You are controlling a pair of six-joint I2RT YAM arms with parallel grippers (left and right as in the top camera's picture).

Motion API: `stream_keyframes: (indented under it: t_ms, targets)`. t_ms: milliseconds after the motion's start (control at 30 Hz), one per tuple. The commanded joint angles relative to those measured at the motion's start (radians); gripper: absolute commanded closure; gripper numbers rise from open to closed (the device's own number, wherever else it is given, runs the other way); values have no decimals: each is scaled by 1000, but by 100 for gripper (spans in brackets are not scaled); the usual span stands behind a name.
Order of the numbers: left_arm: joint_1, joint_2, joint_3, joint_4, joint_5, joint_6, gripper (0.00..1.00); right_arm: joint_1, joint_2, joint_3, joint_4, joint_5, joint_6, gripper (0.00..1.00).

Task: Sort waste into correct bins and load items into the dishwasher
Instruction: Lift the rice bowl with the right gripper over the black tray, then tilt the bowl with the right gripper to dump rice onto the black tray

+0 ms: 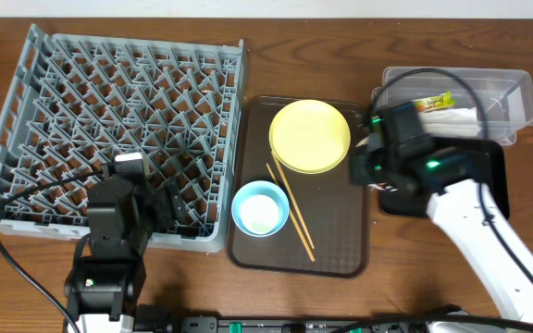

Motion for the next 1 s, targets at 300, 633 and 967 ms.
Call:
stream_keyframes:
  t_ms: [300, 633, 967]
  targets:
    - [1, -1, 23, -2, -2, -9, 11, -328, -1, -44, -13, -444, -79, 99]
    - [1, -1, 23, -2, -2, -9, 11, -491, -1, -220, 119, -737, -103, 99]
    - [1, -1, 23, -2, -2, -9, 11, -629, 0, -359, 294, -957, -80, 99]
